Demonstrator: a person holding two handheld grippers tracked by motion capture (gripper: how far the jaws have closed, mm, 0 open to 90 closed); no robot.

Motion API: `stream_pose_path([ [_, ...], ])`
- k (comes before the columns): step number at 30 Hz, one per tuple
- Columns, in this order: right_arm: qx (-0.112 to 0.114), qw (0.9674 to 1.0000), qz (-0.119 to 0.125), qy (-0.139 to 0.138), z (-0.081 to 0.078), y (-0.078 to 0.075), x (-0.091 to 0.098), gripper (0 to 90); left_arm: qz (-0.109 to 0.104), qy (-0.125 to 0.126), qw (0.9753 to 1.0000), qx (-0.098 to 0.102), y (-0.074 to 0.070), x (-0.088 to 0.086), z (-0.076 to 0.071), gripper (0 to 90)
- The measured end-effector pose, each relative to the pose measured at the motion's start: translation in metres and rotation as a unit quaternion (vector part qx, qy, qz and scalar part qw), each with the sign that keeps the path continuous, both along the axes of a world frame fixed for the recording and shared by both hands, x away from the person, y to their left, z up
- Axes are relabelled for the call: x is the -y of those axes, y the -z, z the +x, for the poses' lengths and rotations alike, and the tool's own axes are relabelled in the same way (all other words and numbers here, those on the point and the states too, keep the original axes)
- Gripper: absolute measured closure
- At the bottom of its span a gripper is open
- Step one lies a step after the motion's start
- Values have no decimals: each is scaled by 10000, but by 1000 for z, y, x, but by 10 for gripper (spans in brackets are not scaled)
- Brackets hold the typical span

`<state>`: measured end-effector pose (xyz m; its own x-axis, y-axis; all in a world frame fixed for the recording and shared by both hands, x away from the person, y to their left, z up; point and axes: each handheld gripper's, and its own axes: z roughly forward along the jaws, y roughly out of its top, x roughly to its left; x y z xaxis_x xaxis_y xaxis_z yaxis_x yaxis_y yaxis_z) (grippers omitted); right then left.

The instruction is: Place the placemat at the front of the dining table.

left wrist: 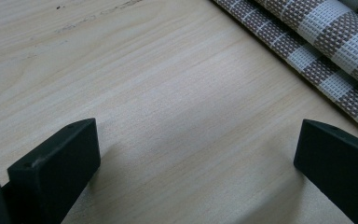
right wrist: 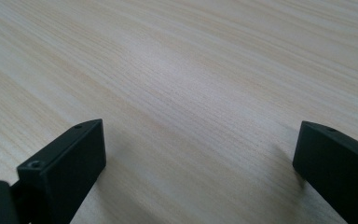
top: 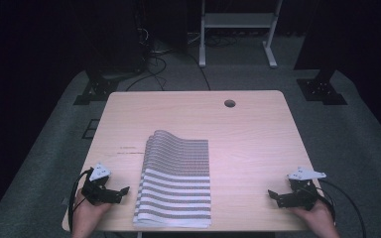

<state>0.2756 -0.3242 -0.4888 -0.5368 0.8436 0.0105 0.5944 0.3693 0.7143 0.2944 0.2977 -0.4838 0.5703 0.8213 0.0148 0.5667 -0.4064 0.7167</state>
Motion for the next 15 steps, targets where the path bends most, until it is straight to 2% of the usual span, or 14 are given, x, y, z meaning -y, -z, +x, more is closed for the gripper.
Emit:
stream_pose_path([
  [6, 0, 10000, 1, -1, 0, 0, 0, 12, -4, 5, 10000, -6, 0, 0, 0, 0],
  [10, 0, 10000, 0, 0, 0, 0, 0, 12, -142, -55, 9999, -35, 0, -1, 0, 0],
  [15, -1, 10000, 0, 0, 0, 0, 0, 11, -160, -15, 9998, -85, -1, -1, 1, 0],
])
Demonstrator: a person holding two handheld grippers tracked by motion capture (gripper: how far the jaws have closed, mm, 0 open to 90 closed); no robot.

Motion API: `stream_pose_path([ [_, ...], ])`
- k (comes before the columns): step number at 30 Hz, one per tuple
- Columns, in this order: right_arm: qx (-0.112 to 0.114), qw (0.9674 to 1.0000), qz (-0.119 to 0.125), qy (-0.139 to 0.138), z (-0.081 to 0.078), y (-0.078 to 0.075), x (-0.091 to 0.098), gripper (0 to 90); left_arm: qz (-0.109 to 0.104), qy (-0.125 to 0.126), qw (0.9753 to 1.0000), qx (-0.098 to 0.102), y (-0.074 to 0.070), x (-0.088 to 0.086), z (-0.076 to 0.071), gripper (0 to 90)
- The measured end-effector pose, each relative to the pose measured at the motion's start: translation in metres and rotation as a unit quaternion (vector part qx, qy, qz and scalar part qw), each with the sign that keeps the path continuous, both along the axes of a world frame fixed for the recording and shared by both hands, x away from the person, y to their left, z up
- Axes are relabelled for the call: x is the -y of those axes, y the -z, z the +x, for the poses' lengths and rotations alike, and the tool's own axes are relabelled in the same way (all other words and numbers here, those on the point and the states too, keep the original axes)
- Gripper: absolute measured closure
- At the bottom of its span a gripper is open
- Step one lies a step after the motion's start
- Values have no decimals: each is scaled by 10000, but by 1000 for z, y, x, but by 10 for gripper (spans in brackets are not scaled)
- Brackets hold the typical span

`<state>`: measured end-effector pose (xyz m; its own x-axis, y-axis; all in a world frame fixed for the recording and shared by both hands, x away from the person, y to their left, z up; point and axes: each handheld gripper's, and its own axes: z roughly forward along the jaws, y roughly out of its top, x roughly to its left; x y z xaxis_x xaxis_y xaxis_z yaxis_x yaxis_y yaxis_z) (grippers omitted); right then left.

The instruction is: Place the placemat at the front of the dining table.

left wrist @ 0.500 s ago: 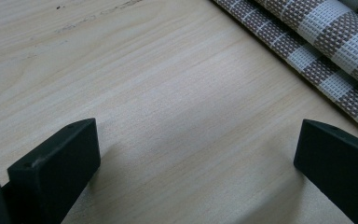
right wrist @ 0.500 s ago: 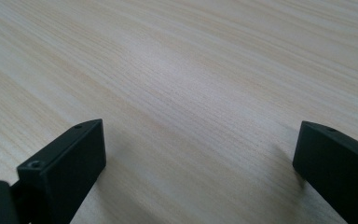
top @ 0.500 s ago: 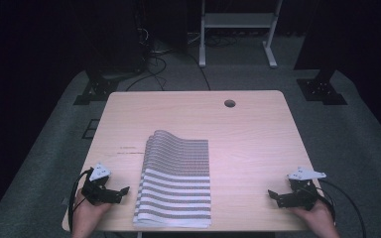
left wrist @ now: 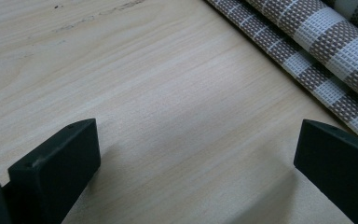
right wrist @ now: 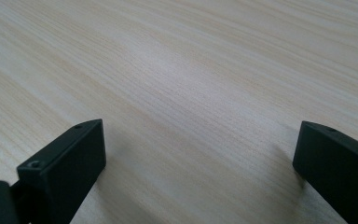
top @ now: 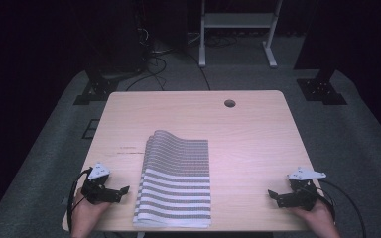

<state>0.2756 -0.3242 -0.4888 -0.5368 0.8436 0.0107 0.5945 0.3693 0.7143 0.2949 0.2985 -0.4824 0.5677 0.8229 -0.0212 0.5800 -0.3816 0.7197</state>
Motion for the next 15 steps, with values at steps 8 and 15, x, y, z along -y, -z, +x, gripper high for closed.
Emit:
stream_pose_path([
  [8, 7, 10000, 1, 3, 1, 0, 0, 12, -117, -8, 9999, 36, -6, -2, -3, 0],
  [15, 9, 10000, 2, 2, 1, 0, 0, 12, -176, -8, 9998, 87, -15, 0, -4, 4],
])
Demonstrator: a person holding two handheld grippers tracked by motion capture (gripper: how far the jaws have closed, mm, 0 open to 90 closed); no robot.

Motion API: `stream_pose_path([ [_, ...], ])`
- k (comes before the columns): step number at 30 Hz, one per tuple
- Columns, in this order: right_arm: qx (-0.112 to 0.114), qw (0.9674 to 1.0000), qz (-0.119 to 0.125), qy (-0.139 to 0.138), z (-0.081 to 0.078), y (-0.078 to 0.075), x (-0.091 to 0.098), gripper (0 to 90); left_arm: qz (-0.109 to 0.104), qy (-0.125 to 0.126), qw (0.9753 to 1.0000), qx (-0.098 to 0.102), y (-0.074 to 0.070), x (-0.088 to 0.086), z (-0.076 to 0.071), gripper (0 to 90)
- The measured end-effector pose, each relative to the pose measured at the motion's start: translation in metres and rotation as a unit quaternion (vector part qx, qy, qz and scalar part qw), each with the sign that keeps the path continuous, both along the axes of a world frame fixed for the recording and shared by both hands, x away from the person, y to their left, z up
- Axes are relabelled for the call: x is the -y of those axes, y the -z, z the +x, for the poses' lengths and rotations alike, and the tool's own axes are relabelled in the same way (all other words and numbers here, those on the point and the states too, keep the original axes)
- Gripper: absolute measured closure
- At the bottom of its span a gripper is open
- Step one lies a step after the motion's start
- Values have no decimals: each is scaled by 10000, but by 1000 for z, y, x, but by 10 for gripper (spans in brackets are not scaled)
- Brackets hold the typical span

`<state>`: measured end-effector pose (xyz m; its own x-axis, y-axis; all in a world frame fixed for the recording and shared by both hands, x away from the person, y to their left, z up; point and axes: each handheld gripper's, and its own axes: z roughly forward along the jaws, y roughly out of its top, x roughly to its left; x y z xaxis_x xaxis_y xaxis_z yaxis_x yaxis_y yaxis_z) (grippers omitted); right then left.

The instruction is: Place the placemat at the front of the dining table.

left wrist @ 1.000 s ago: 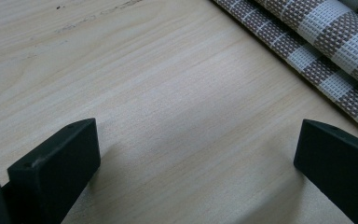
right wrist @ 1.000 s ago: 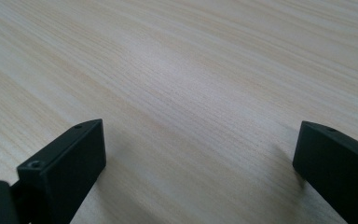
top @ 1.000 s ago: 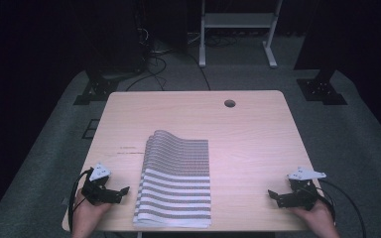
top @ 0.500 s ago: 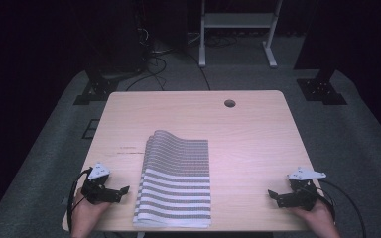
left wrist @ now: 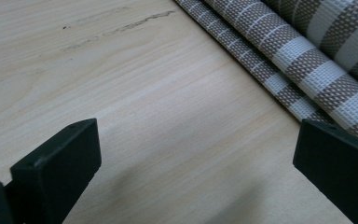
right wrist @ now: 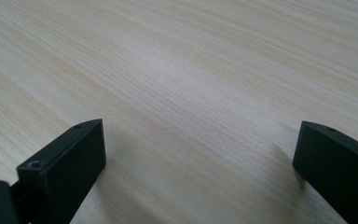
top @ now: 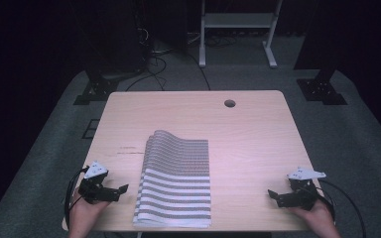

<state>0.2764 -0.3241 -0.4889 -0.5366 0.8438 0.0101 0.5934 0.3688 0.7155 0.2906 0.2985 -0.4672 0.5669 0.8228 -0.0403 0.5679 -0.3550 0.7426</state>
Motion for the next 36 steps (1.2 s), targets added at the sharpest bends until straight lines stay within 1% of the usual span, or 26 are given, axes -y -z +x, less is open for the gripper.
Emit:
stream_pose_path([
  [1, -1, 10000, 1, -1, 0, 0, 0, 12, 22, 14, 10000, 5, -1, 1, -1, 11],
  [5, -7, 10000, -2, 21, 0, 0, 0, 12, -14, 47, 10000, -13, -7, 3, 0, 11],
  [7, -8, 10000, 4, 28, -2, 0, 0, 12, -79, 40, 10000, 10, -13, 5, -1, 11],
  [8, -8, 10000, 3, 27, -2, 0, 0, 12, -79, 40, 10000, 10, -13, 5, -1, 11],
  [10, -8, 10000, 4, 28, -2, 0, 0, 12, -166, 40, 9998, 37, -17, 5, -1, 11],
  [12, -8, 10000, 3, 26, -2, 0, 0, 12, -154, 109, 9998, 54, -22, 6, -1, 11],
  [13, -8, 10000, 3, 26, -2, 0, 0, 12, -154, 109, 9998, 54, -22, 6, -1, 11],
  [15, -9, 10000, -5, 27, -1, 0, 0, 12, -205, 122, 9997, 85, -26, 7, -1, 12],
  [16, -7, 10000, -2, 34, -1, 0, 0, 12, -255, 126, 9996, 88, -28, 8, -2, 18],
  [17, -8, 10000, -1, 37, -1, 0, 0, 12, -335, 185, 9992, 110, -30, 9, -2, 29],
  [18, -8, 10000, 1, 39, -1, 0, 0, 12, -377, 208, 9990, 86, -31, 11, -2, 30],
  [20, -6, 10000, 4, 40, 0, 0, -1, 12, -391, 254, 9989, 66, -32, 12, -2, 30],
  [22, -7, 10000, 3, 40, 0, 0, -1, 12, -387, 326, 9987, 42, -33, 17, -2, 30],
  [24, -7, 10000, 3, 41, 0, 0, -1, 12, -392, 344, 9986, 39, -34, 18, -2, 30],
  [25, -6, 10000, 4, 41, 0, 0, -1, 12, -406, 392, 9984, 33, -36, 22, -2, 30],
  [29, -2, 10000, 3, 38, 0, 0, 0, 12, -446, 428, 9981, 45, -40, 28, -1, 31],
  [30, -6, 10000, 4, 41, 0, 0, -1, 12, -471, 495, 9977, 52, -41, 34, 0, 31],
  [32, -1, 10000, 2, 36, 0, 0, 0, 12, -464, 521, 9976, 44, -41, 36, 0, 31],
  [36, -1, 10000, -5, 32, 0, 0, 0, 12, -431, 674, 9968, -11, -40, 49, 4, 31],
])
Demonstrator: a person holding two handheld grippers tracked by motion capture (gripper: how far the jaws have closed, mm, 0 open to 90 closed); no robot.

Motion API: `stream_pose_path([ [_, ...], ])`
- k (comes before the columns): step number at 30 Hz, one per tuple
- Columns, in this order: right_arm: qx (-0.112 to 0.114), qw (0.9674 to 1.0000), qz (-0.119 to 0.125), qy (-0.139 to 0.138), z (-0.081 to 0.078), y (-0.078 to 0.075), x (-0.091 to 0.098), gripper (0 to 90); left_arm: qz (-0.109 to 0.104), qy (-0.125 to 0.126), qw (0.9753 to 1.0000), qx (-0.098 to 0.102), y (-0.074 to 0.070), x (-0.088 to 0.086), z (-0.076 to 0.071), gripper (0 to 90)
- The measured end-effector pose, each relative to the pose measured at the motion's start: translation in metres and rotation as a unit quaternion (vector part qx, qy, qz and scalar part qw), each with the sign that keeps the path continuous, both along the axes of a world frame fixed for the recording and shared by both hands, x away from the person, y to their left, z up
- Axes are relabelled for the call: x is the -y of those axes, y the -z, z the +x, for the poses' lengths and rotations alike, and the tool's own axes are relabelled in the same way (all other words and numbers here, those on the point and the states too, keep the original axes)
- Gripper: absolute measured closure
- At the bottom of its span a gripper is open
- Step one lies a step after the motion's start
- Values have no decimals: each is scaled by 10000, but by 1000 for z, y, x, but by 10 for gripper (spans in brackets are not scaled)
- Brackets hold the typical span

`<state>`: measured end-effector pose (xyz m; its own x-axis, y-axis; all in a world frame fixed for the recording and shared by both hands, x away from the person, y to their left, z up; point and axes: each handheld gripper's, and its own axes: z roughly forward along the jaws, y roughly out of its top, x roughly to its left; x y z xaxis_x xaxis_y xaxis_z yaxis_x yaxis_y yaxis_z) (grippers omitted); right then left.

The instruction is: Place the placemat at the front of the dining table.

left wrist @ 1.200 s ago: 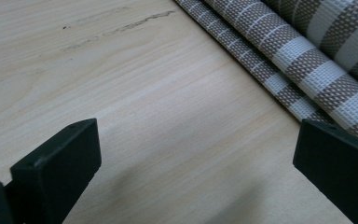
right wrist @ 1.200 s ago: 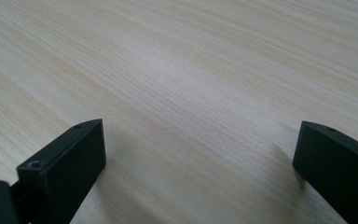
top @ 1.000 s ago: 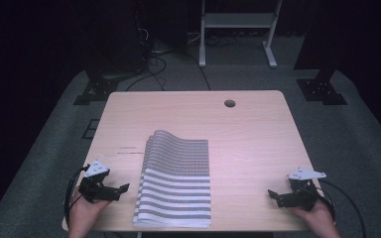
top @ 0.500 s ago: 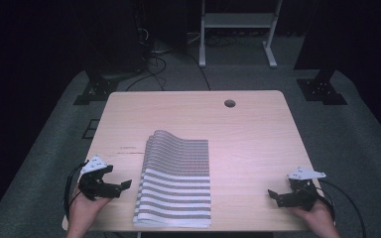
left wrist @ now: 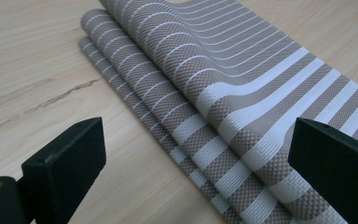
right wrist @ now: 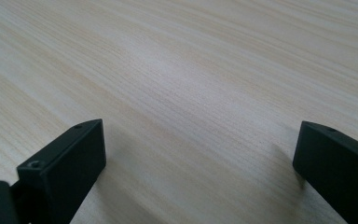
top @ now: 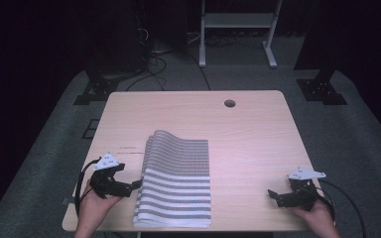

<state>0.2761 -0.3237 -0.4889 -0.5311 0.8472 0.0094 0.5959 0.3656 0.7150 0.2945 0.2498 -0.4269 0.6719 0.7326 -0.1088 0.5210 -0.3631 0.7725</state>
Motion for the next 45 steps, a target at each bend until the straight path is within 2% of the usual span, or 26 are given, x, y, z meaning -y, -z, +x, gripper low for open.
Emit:
stream_pose_path([
  [6, 1, 10000, 2, 1, 0, 0, 0, 12, 16, 149, 9999, 1, -1, 16, 5, 31],
  [9, 1, 10000, 2, 1, 0, 0, 0, 12, 34, 240, 9997, -72, 2, 25, 10, 31],
  [23, -1, 10000, 5, 3, 0, 0, 0, 12, 155, 396, 9989, -211, 15, 47, 16, 36],
  [33, -1, 10000, 6, 0, 0, 0, 0, 12, 320, 470, 9980, -294, 23, 54, 17, 35],
  [36, -2, 10000, 6, 0, 0, 0, 0, 12, 309, 458, 9980, -320, 26, 53, 18, 30],
  [38, -1, 10000, 5, -2, 0, 0, 0, 12, 420, 498, 9972, -355, 30, 55, 18, 28],
  [39, 0, 10000, 6, -2, 0, 0, 0, 12, 420, 498, 9972, -355, 30, 55, 18, 28],
  [41, -1, 10000, 6, -2, 0, 0, 0, 12, 403, 573, 9964, -475, 37, 57, 19, 28],
  [45, -1, 10000, 6, -3, 0, 0, 0, 12, 350, 564, 9966, -493, 38, 57, 19, 30],
])
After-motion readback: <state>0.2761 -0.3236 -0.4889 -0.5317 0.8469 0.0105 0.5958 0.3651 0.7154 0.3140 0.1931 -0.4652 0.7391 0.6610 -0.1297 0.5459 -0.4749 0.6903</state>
